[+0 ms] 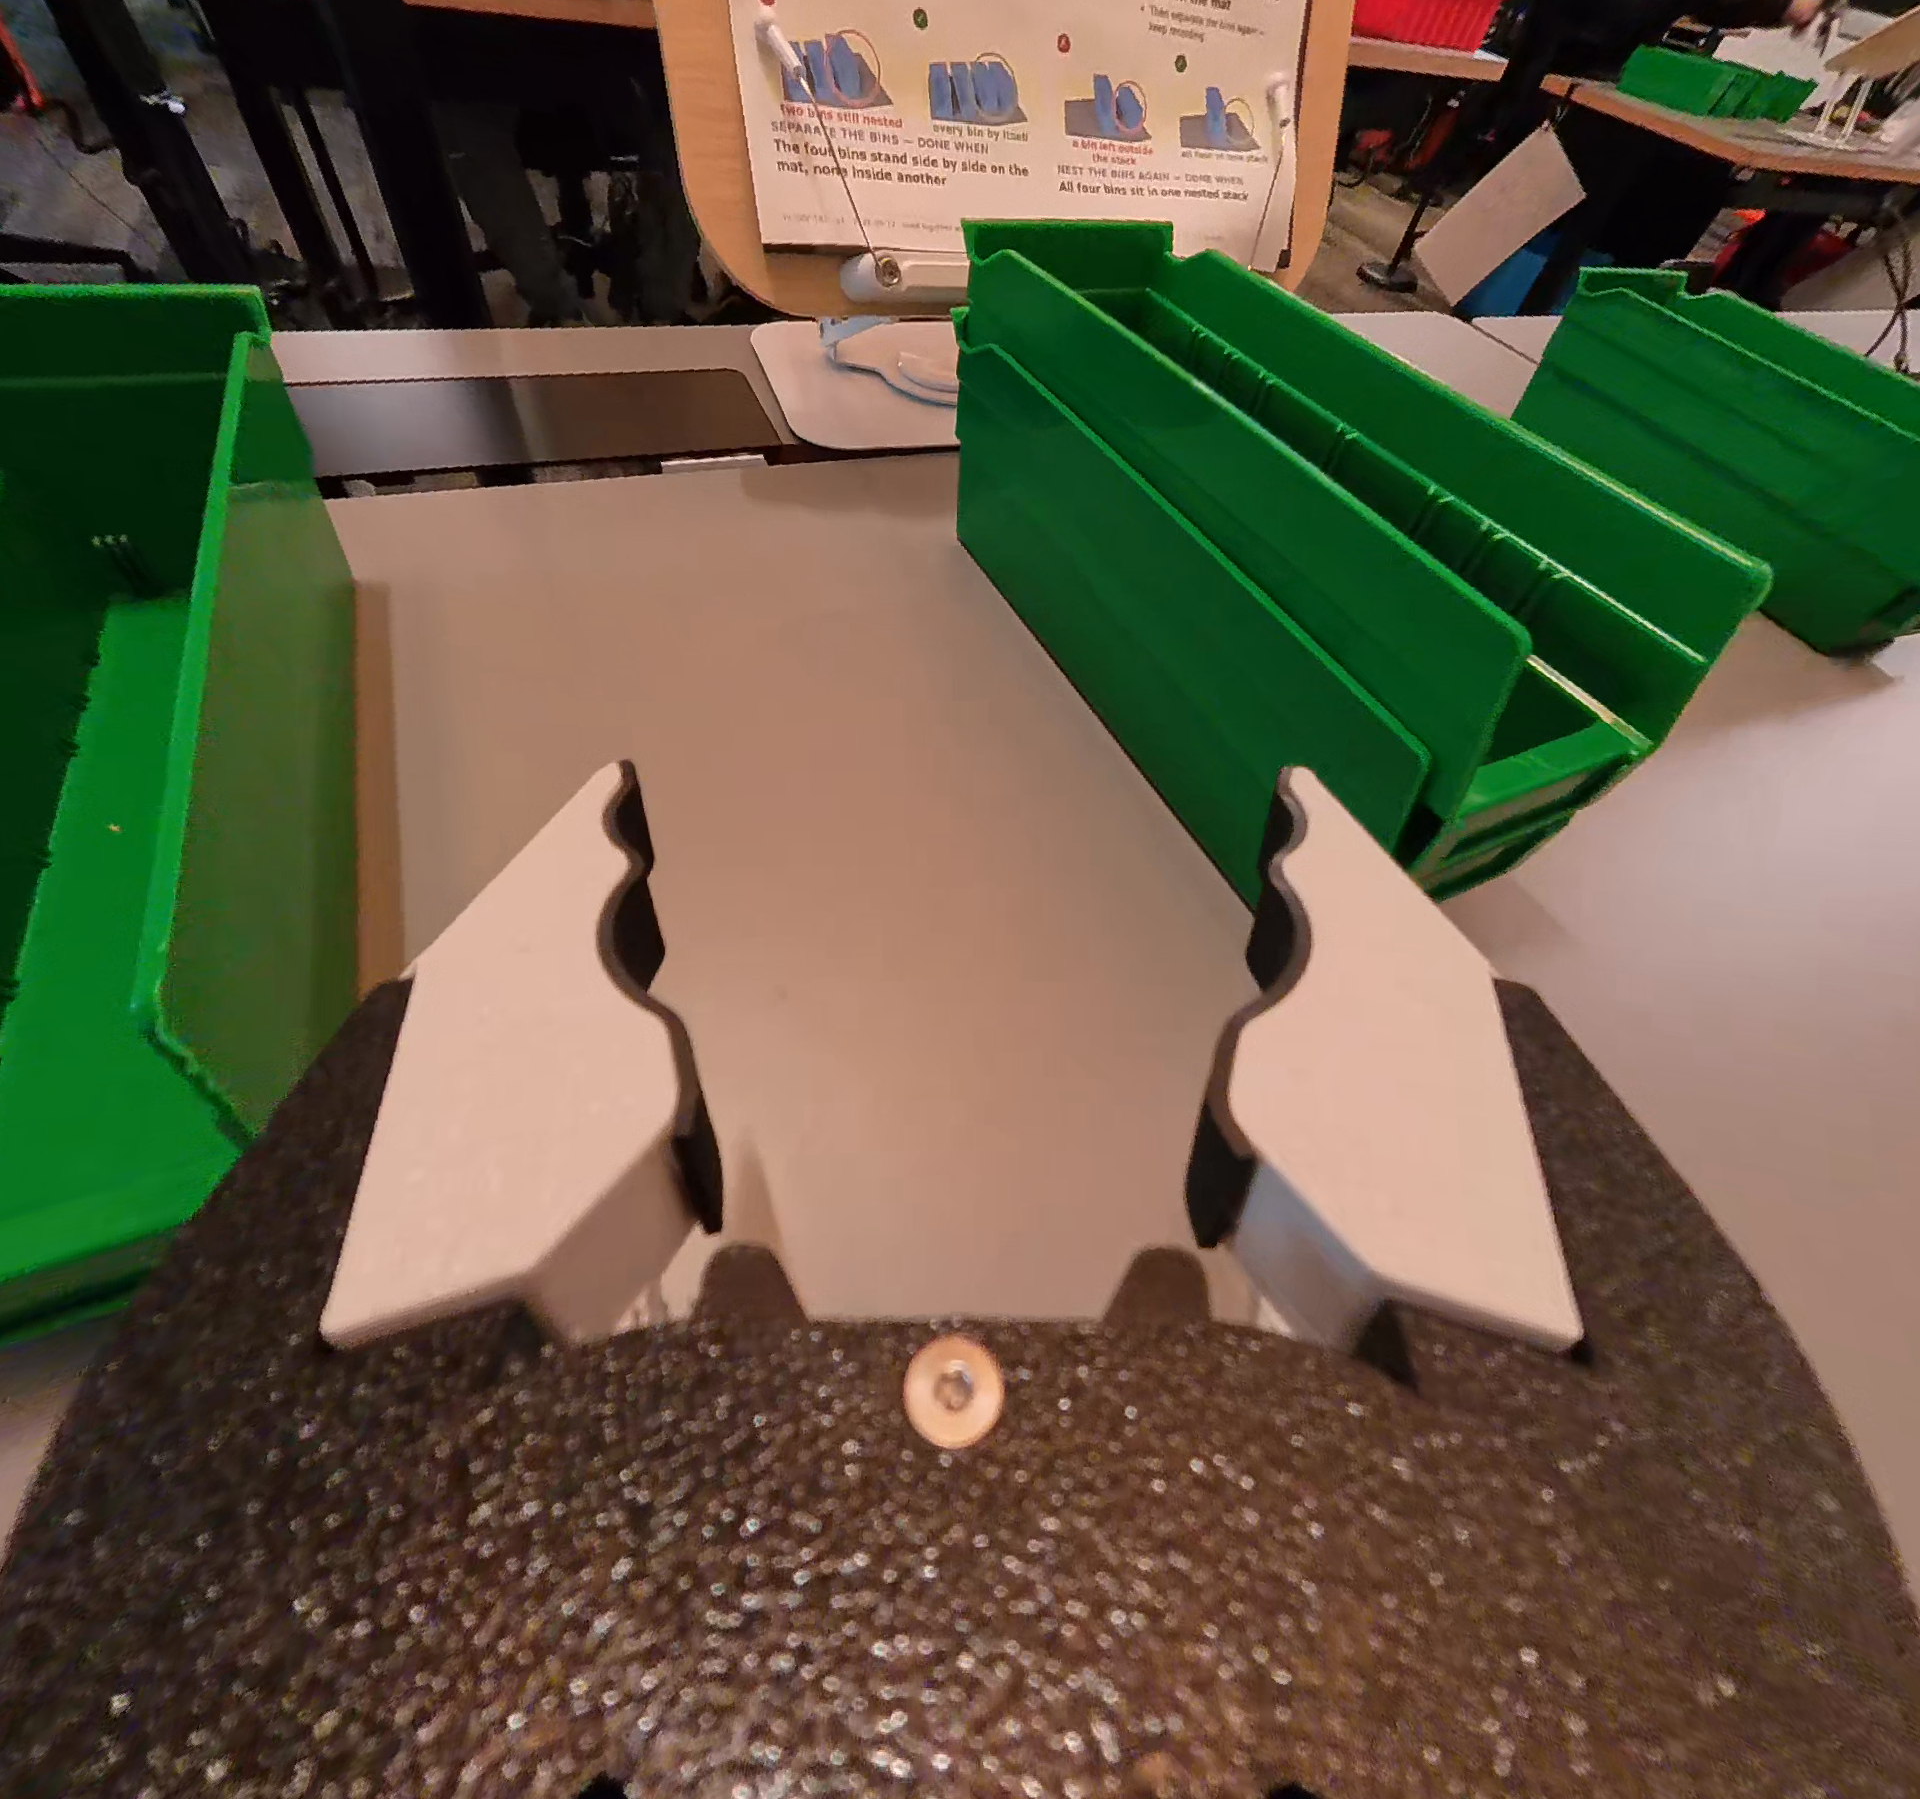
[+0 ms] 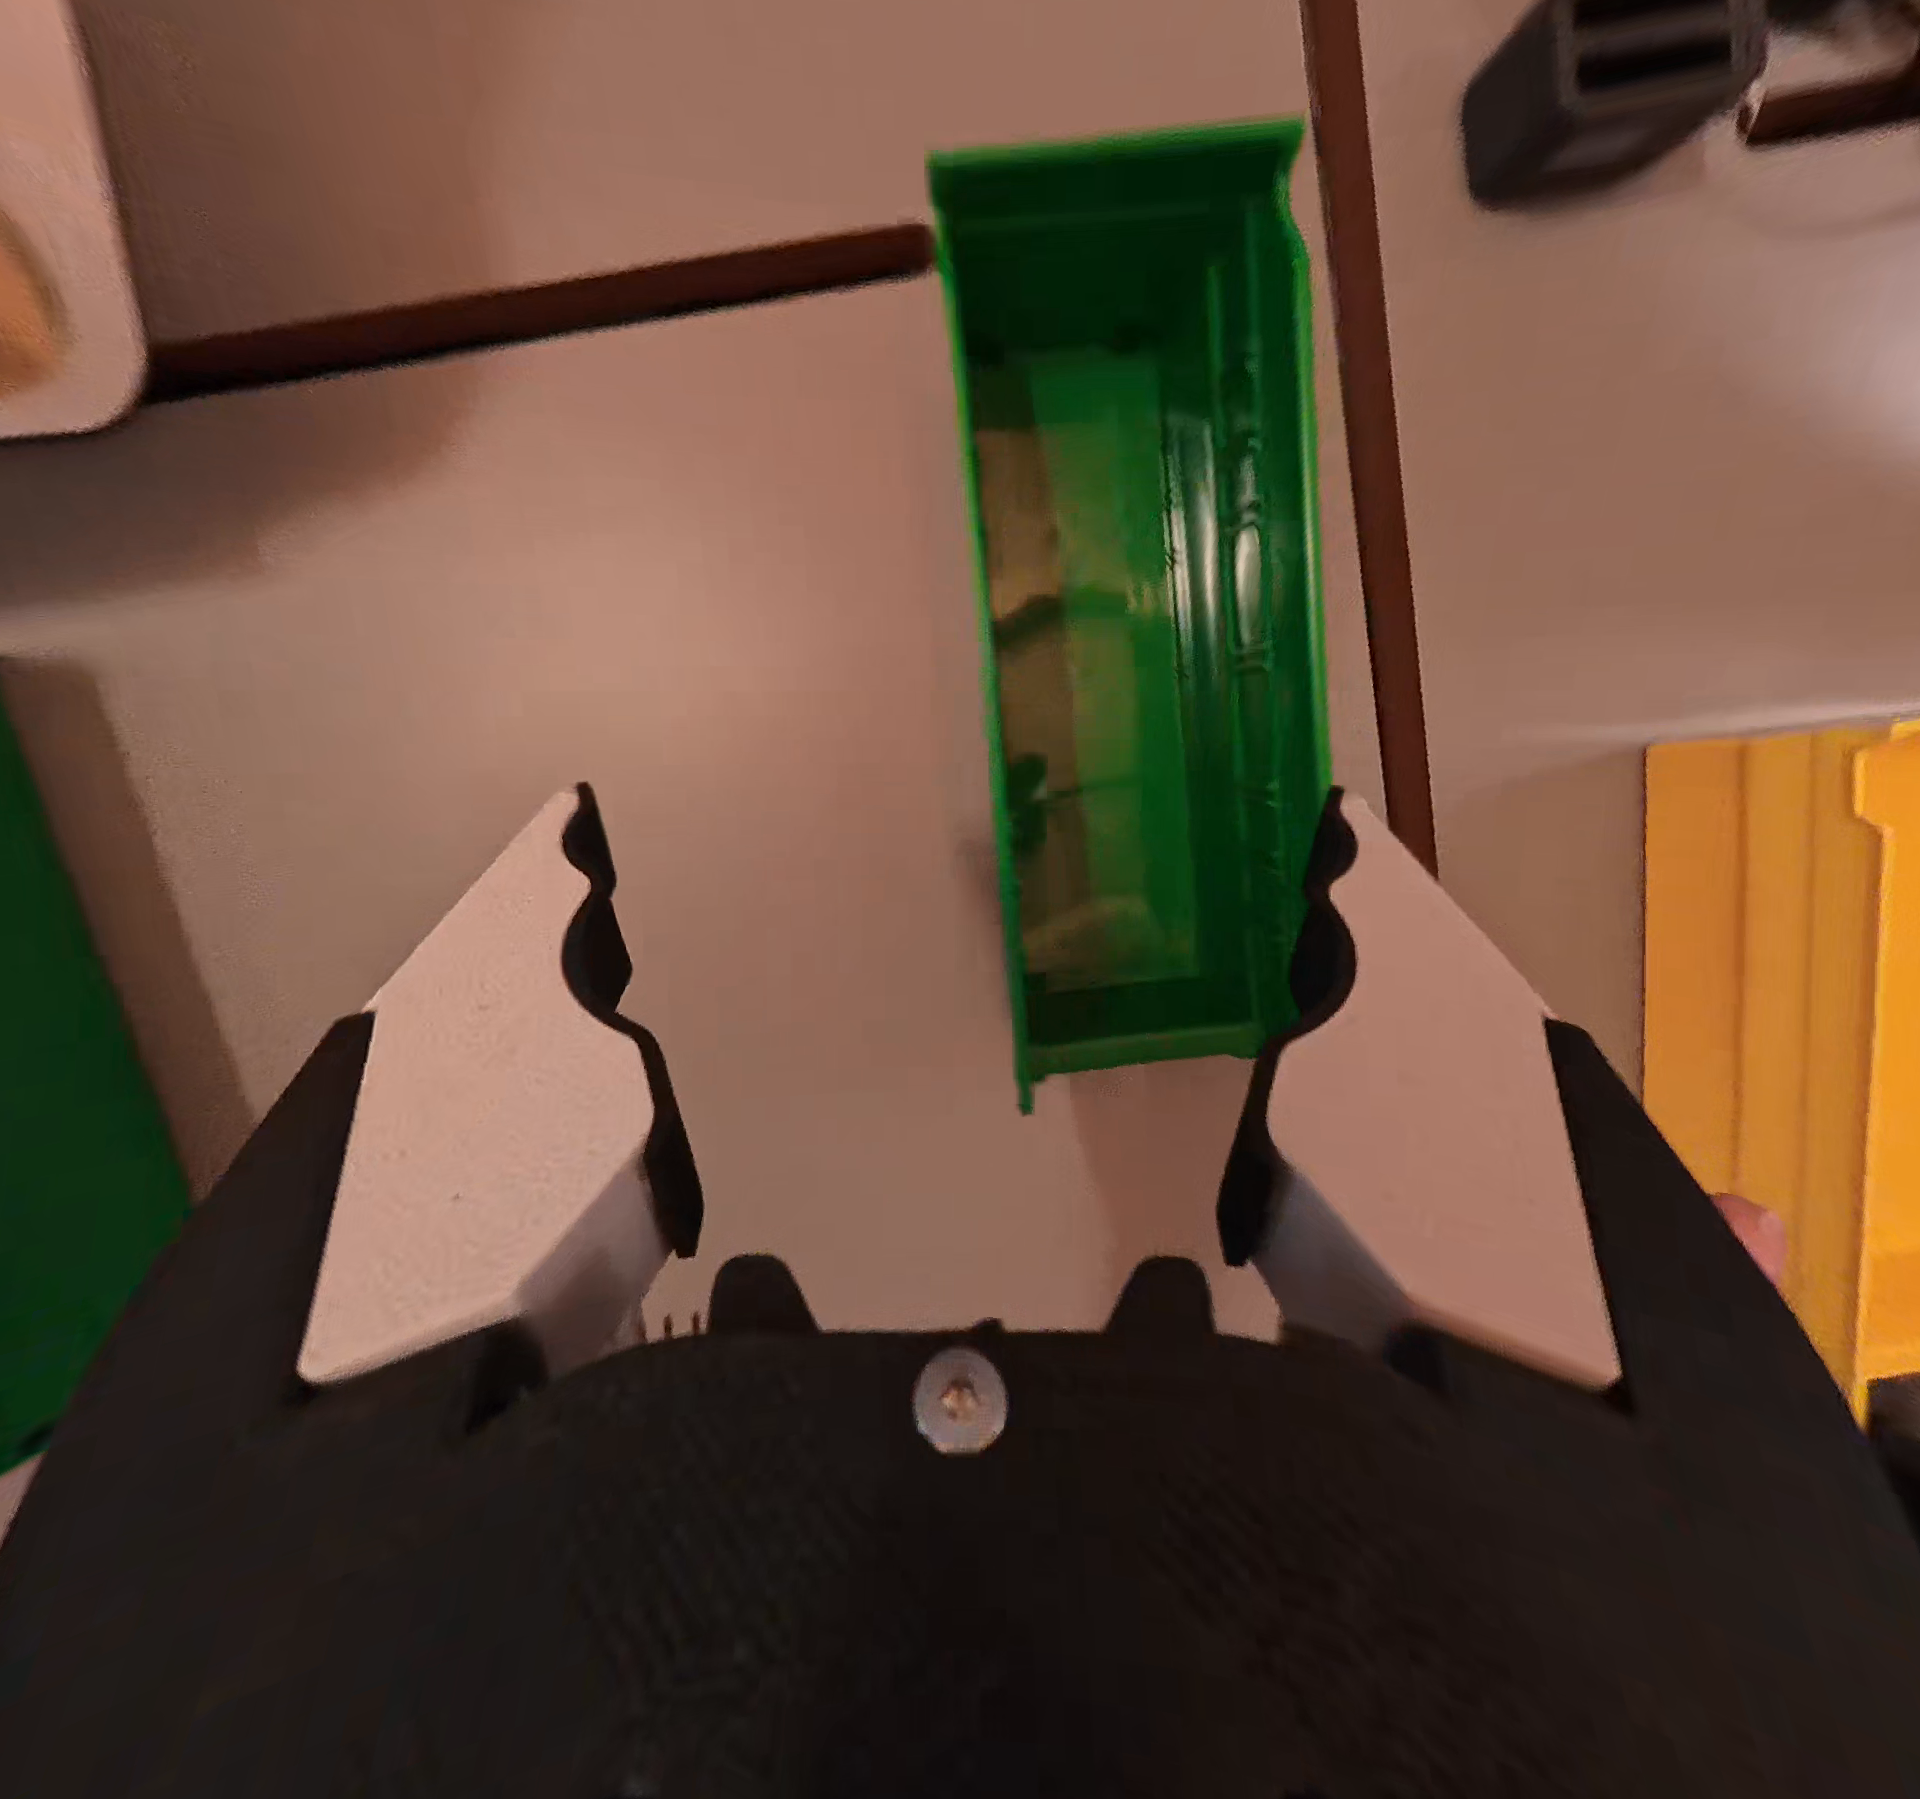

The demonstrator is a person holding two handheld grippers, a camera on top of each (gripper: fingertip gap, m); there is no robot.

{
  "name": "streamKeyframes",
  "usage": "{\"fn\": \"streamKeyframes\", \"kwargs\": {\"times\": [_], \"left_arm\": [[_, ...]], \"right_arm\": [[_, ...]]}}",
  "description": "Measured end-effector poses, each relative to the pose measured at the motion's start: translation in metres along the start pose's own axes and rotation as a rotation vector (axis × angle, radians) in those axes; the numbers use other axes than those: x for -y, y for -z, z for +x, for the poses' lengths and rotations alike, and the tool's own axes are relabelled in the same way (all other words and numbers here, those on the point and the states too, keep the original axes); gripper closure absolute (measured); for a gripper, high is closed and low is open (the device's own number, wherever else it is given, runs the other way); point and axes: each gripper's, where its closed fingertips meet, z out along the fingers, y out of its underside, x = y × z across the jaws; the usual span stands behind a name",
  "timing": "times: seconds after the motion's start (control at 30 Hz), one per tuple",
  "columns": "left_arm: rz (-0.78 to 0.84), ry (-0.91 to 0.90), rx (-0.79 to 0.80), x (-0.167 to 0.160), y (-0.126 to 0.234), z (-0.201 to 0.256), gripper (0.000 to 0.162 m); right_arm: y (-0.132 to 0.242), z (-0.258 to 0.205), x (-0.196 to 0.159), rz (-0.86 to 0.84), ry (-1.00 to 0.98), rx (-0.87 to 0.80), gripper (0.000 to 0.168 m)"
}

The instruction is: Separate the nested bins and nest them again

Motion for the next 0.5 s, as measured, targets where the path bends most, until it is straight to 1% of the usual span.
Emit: {"fn": "streamKeyframes", "kwargs": {"times": [0.07, 0.13, 0.2, 0.27, 0.33, 0.47, 0.5], "left_arm": [[-0.01, -0.007, 0.001, -0.003, -0.004, 0.0, 0.047], [-0.03, -0.006, 0.0, -0.009, -0.01, 0.001, 0.048], [-0.047, 0.003, -0.01, -0.015, -0.016, 0.003, 0.049], [-0.057, 0.015, -0.024, -0.019, -0.02, 0.005, 0.049], [-0.065, 0.019, -0.033, -0.021, -0.023, 0.007, 0.049], [-0.091, 0.001, -0.032, -0.027, -0.029, 0.011, 0.049], [-0.102, -0.005, -0.034, -0.029, -0.03, 0.012, 0.049]], "right_arm": [[-0.019, 0.023, -0.01, -0.06, 0.0, -0.025, 0.04], [-0.034, 0.046, -0.017, -0.117, 0.024, -0.084, 0.041], [-0.047, 0.059, -0.018, -0.153, 0.025, -0.099, 0.041], [-0.058, 0.064, -0.014, -0.153, 0.005, -0.084, 0.043], [-0.068, 0.064, -0.012, -0.163, -0.009, -0.062, 0.04], [-0.087, 0.066, -0.019, -0.245, 0.017, -0.052, 0.04], [-0.091, 0.067, -0.02, -0.253, 0.019, -0.049, 0.043]]}}
